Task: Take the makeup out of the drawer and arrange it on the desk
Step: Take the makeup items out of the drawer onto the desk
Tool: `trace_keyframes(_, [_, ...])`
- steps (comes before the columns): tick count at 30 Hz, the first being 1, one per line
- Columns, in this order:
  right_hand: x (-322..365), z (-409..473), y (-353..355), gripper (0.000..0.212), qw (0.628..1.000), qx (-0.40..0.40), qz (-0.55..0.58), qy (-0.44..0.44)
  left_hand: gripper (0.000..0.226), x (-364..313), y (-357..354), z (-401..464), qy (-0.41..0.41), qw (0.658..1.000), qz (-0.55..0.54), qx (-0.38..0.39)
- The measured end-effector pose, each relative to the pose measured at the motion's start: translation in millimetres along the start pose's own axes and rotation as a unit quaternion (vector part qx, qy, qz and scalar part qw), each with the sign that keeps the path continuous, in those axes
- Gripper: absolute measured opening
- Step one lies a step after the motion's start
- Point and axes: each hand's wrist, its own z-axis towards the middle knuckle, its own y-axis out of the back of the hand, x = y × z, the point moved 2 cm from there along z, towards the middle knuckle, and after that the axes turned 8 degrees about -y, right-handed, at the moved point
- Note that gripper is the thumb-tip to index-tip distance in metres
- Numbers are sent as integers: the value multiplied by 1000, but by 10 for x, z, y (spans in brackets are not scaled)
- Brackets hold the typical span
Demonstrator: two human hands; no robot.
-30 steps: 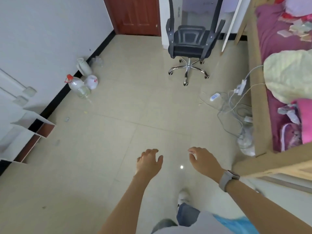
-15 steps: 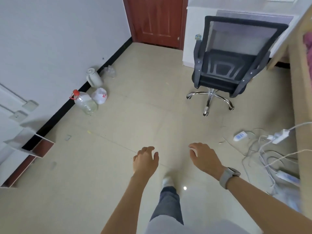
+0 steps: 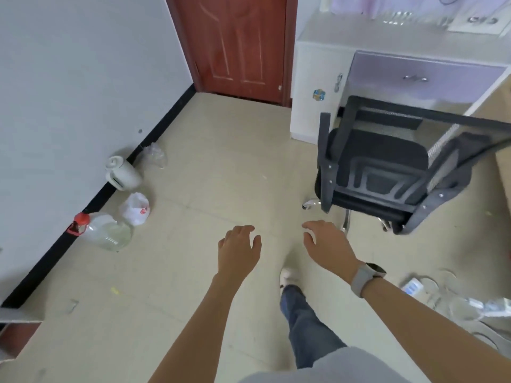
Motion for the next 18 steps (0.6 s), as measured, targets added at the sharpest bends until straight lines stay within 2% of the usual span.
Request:
trace_keyframes(6, [409, 1828, 310, 35, 999, 27, 0, 26, 36, 6, 462, 1781, 25, 1000, 7, 1])
trace_keyframes(11, [903, 3054, 406, 35, 996, 59, -19, 61, 37, 295, 847, 2836, 68, 997, 24, -12])
trace_keyframes(15, [1090, 3997, 355, 32, 995, 86, -18, 53, 37, 656, 844, 3534, 113, 993, 10, 26])
trace_keyframes(18, [1167, 4747, 319, 31, 995, 96, -7, 25, 37, 833, 862, 4320, 108, 993, 0, 44])
